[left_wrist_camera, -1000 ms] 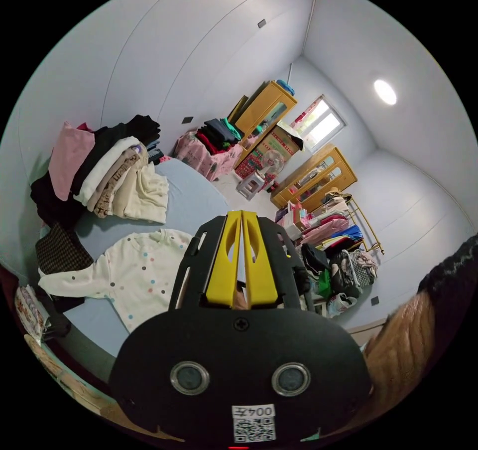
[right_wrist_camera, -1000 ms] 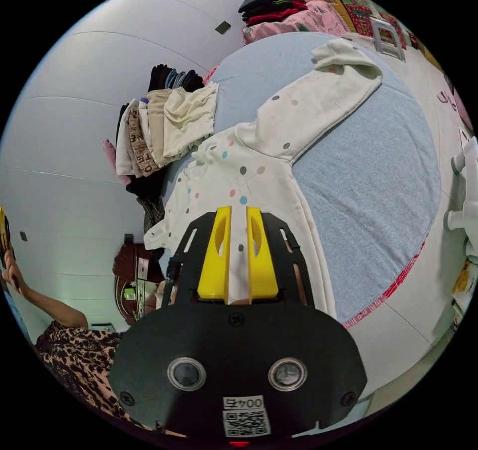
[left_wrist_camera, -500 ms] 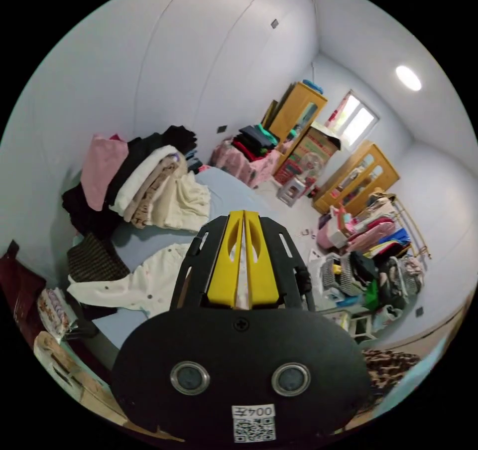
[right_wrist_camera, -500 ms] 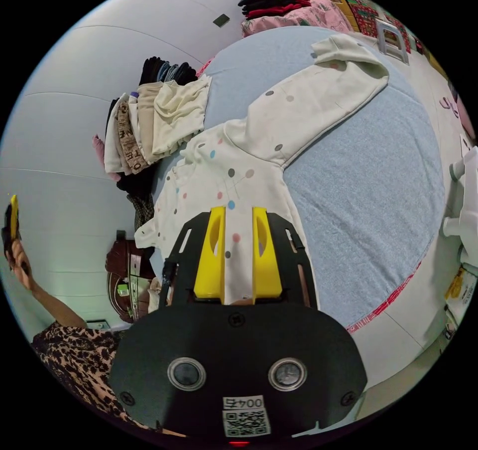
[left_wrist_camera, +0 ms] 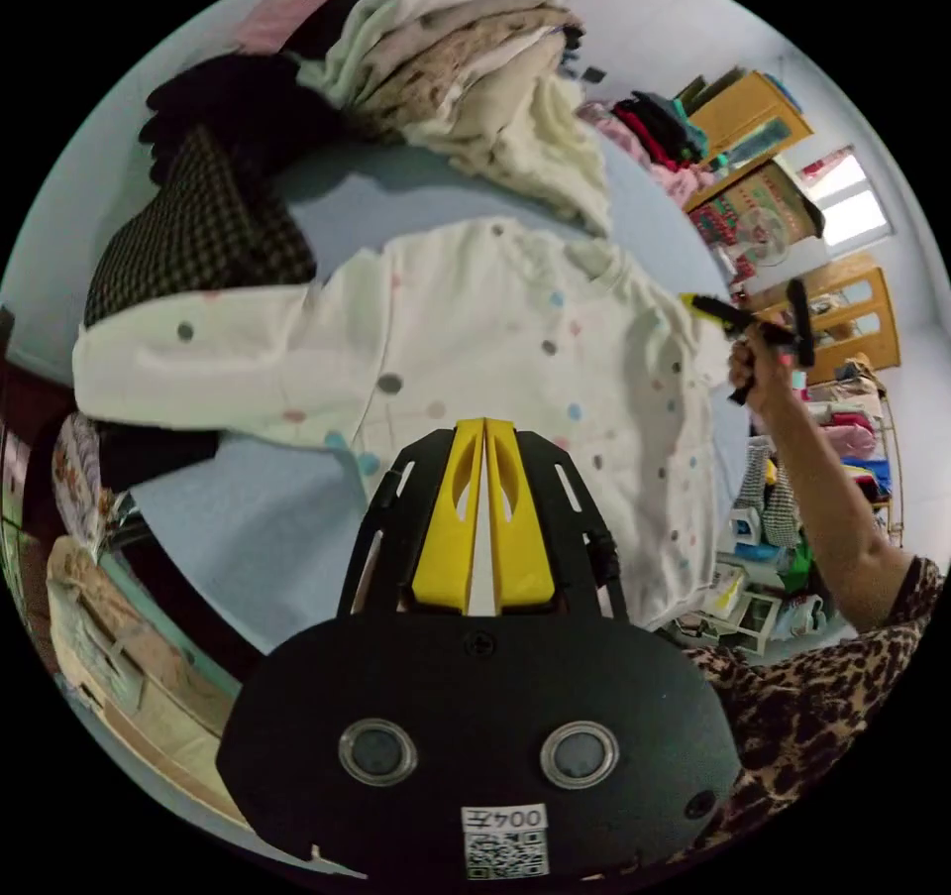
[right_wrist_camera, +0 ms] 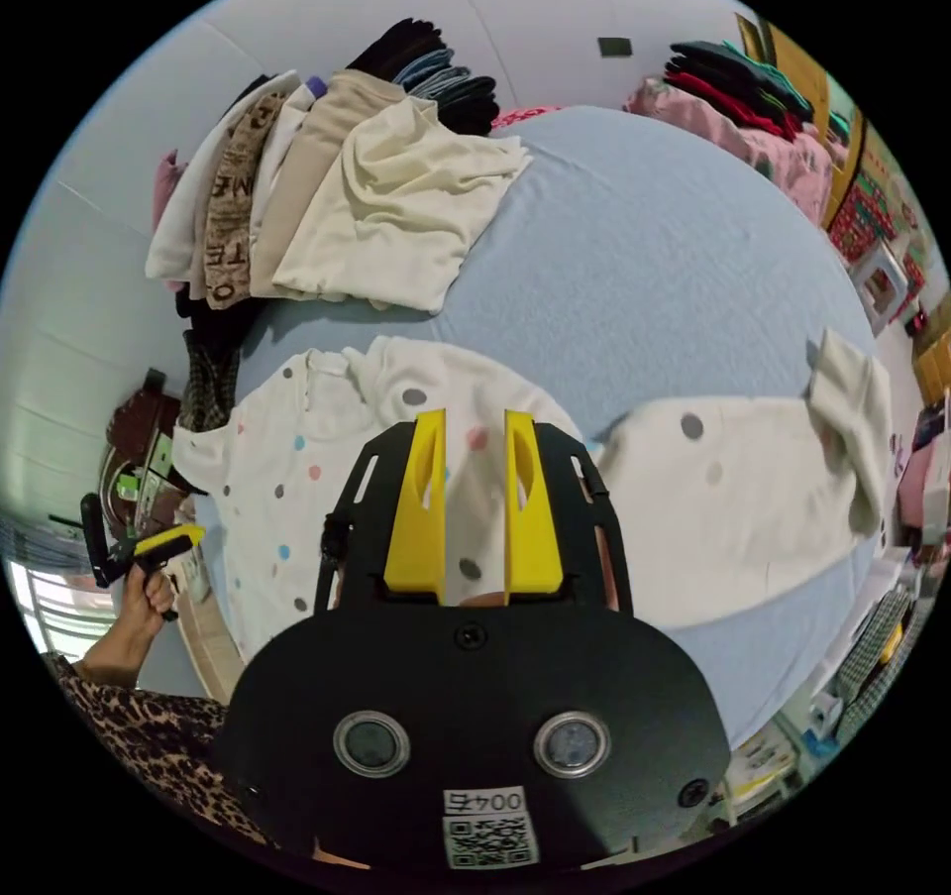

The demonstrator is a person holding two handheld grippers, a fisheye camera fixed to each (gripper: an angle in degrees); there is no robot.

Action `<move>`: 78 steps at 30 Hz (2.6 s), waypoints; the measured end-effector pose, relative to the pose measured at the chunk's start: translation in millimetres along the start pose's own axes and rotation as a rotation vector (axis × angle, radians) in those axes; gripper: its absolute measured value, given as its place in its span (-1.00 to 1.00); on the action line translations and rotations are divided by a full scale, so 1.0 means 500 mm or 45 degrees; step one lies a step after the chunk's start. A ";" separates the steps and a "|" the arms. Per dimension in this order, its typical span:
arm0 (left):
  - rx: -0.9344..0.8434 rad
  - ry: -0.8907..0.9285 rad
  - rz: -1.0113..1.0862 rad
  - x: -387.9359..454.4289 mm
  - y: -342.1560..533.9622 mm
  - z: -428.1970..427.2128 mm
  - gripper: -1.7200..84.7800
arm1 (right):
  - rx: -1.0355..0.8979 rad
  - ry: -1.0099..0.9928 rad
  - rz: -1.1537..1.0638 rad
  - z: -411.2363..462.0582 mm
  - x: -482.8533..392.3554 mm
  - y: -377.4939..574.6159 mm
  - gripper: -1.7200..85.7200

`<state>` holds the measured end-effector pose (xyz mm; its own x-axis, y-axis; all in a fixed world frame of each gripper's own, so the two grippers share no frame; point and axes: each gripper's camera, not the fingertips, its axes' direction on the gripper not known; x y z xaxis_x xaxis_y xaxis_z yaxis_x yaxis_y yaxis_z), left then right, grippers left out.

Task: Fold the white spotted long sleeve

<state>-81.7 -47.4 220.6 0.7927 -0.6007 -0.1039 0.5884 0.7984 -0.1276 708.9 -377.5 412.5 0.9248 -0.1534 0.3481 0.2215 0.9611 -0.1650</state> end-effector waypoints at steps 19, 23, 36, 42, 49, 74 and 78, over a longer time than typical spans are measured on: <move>-0.134 0.135 0.053 -0.245 0.178 0.055 -0.90 | 0.016 0.018 0.264 -0.188 0.014 0.471 -0.71; -0.191 0.245 0.152 -0.301 0.211 0.060 -0.81 | -0.047 -0.023 0.501 -0.189 0.016 0.654 -0.70; -0.294 0.452 0.284 -0.357 0.314 0.073 -0.71 | -0.099 -0.185 0.468 -0.236 -0.112 0.891 -0.71; -0.194 0.412 0.204 -0.370 0.365 0.042 -0.70 | -0.060 -0.267 0.401 -0.285 -0.156 0.968 -0.73; -0.158 0.346 0.166 -0.383 0.380 -0.003 -0.70 | -0.075 -0.198 0.359 -0.339 -0.196 1.046 -0.76; 0.666 1.122 0.906 -0.677 0.199 -1.062 -0.91 | 1.266 -0.532 -0.210 -1.142 -0.976 1.387 -0.87; 0.620 1.073 1.037 -0.704 0.077 -1.168 -0.90 | 1.210 -0.326 -0.021 -1.170 -1.129 1.357 -0.87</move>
<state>-431.3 171.6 -323.6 0.7100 0.3729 -0.5973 0.1195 0.7721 0.6241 517.9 226.9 -435.8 0.8040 -0.2218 0.5517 -0.2107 0.7614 0.6131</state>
